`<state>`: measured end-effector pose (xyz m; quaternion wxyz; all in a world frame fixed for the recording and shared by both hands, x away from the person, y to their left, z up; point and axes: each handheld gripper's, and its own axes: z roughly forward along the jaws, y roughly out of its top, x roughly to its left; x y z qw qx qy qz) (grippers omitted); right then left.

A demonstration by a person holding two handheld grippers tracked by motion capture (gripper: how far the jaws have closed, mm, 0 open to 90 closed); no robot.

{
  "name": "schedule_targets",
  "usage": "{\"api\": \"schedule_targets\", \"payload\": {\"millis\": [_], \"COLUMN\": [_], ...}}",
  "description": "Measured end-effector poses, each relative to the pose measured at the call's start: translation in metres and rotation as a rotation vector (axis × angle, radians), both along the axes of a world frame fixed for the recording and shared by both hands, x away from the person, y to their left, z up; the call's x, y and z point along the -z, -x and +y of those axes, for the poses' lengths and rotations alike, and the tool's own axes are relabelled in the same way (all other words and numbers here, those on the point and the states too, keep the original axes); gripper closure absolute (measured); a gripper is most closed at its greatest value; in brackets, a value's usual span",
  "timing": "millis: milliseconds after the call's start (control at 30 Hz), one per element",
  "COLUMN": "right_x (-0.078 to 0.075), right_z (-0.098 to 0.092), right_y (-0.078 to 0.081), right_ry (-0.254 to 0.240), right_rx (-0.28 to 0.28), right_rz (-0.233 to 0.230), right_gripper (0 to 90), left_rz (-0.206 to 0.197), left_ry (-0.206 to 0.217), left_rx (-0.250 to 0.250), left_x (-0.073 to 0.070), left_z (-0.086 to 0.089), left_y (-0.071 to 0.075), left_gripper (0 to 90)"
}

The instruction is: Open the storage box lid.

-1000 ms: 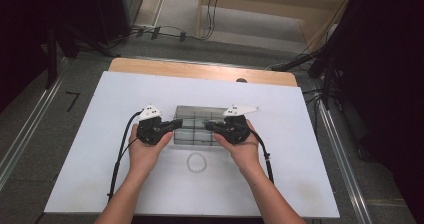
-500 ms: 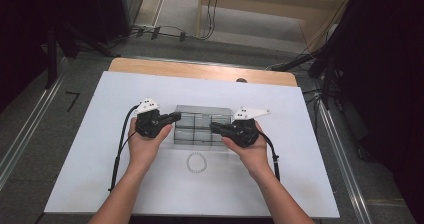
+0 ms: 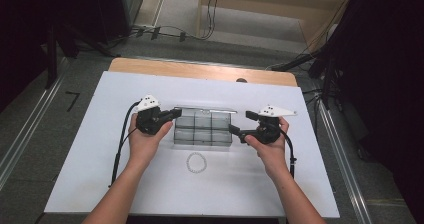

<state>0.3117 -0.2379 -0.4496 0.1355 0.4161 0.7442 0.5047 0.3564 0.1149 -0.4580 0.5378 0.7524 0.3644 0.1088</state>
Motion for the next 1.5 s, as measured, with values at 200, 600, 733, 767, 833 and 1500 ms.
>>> {"api": "schedule_targets", "payload": {"millis": [200,600,733,767,833,1500], "right_x": [-0.004,-0.004,-0.003,-0.003,-0.004,-0.003], "right_z": [-0.001,0.006,0.011,0.012,0.015,0.010], "right_y": [-0.013,-0.036,-0.043,-0.044,-0.046,-0.064], "right_ry": [-0.016,-0.008,0.003,0.008,0.022,-0.012], "right_rx": [-0.010,-0.048,-0.042,-0.040,-0.034,-0.012], "right_rz": [-0.034,-0.070,-0.065,-0.066,-0.077,-0.082], "right_gripper": [0.0,3.8,18.6,22.4,28.5,61.6], "left_rz": [0.001,-0.009,-0.013,-0.014,-0.015,-0.025], "left_ry": [0.003,0.010,0.007,0.013,0.013,0.009], "left_rx": [-0.008,-0.017,-0.018,-0.021,-0.023,-0.011], "left_x": [-0.001,-0.006,-0.008,-0.008,-0.010,-0.013], "left_z": [-0.003,-0.006,-0.007,-0.007,-0.007,0.000], "left_y": [-0.003,-0.013,-0.016,-0.016,-0.018,-0.025], "left_gripper": [89.4,89.4,89.4,89.4,89.4,84.3]}}
